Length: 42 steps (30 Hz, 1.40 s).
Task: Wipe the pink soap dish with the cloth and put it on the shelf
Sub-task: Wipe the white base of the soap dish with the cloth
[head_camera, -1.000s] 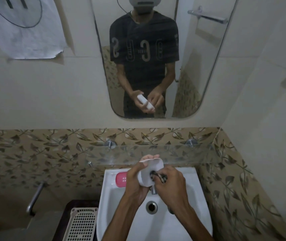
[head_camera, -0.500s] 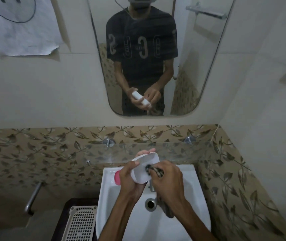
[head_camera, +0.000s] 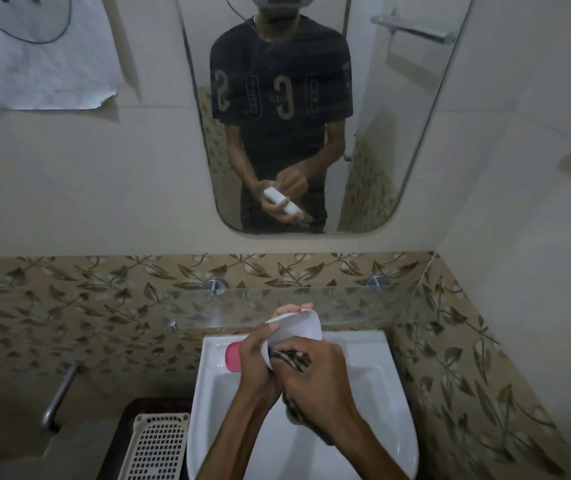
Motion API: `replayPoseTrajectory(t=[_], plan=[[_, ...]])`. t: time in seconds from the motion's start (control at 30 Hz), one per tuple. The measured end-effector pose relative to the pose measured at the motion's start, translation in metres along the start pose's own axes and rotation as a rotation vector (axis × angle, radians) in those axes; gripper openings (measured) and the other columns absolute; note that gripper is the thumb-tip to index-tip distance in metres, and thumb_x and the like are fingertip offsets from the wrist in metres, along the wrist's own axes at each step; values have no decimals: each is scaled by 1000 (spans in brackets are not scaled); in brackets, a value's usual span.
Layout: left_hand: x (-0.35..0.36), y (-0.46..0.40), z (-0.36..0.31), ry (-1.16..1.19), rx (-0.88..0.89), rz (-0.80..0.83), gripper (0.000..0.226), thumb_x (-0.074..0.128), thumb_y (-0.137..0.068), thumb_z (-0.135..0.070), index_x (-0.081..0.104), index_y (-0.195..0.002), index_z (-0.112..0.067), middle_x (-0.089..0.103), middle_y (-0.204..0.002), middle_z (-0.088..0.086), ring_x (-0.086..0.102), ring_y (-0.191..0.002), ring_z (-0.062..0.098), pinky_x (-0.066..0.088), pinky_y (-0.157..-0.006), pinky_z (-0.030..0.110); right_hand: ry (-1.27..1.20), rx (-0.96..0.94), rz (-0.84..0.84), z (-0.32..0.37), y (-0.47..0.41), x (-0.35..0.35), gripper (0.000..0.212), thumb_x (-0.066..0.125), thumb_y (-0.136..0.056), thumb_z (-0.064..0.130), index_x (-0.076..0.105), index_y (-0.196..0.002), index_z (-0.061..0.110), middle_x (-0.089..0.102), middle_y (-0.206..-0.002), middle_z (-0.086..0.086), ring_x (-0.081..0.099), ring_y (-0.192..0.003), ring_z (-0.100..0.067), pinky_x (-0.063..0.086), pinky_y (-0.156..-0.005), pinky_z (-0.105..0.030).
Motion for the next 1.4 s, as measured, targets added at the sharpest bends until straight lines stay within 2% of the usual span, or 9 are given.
replayPoseTrajectory(t=[0.23,0.37,0.57,0.67,0.83,1.1,1.2,1.27,1.4], plan=[[0,0,1,63,-3,-57,74,83,-71,-34,64,-128,7,57,-145,31,60,-129,41,55,-103,42,115,-207,-219,10,-27,3,19,75,-78,7,78,-92,19,78,-92,7,71,-86,-8,58,-80,-23],[-14,0,-8,44,79,-50,75,86,-63,-35,62,-122,4,54,-147,32,51,-133,47,40,-110,53,330,10,-258,-16,-31,-4,4,78,-85,19,75,-86,17,75,-87,1,68,-80,-20,53,-69,-32],[-17,3,0,-12,41,-61,61,79,-70,-39,69,-119,-4,54,-150,26,54,-131,44,46,-103,47,191,-22,15,1,-9,12,9,67,-75,23,76,-75,22,74,-73,9,67,-69,-6,55,-66,-28],[-13,0,-4,0,42,-43,63,78,-73,-38,66,-123,-1,54,-149,27,58,-129,41,49,-103,45,81,-117,-9,13,-19,14,18,66,-75,12,80,-81,22,77,-80,9,69,-76,-2,56,-69,-22],[-3,2,-2,20,47,-38,63,84,-68,-33,71,-120,0,62,-140,28,69,-115,38,59,-92,44,359,-6,-156,-12,-40,-6,17,67,-89,15,78,-102,19,72,-102,0,67,-92,-21,56,-78,-37],[-13,0,0,-226,72,-120,73,80,-66,-47,70,-123,-1,62,-142,23,60,-123,42,51,-96,49,481,147,-3,-33,-19,-8,14,65,-88,28,64,-74,23,63,-89,8,60,-87,-12,49,-71,-27],[-14,-2,2,-345,120,-189,60,66,-76,-38,69,-123,0,64,-138,22,57,-127,44,47,-99,53,245,161,83,-27,-17,-6,10,67,-79,23,77,-79,23,72,-76,10,66,-75,-5,51,-65,-16],[-15,-4,3,-406,153,-239,52,57,-82,-32,69,-121,0,67,-133,20,59,-127,43,45,-104,57,50,144,176,-19,-13,1,12,67,-78,18,78,-75,24,75,-71,11,70,-72,-5,57,-68,-25],[-11,-2,3,-431,130,-262,49,47,-87,-30,68,-119,0,68,-123,27,68,-107,33,54,-87,38,-392,287,213,-20,-11,5,23,67,-90,7,84,-92,23,82,-90,3,78,-89,-15,62,-80,-28]])
Point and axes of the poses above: each hand's wrist, its own y-axis away from the middle knuckle, its own x-axis out of the palm, z = x × y, the point moved 4 cm from there along -y, towards the middle knuckle
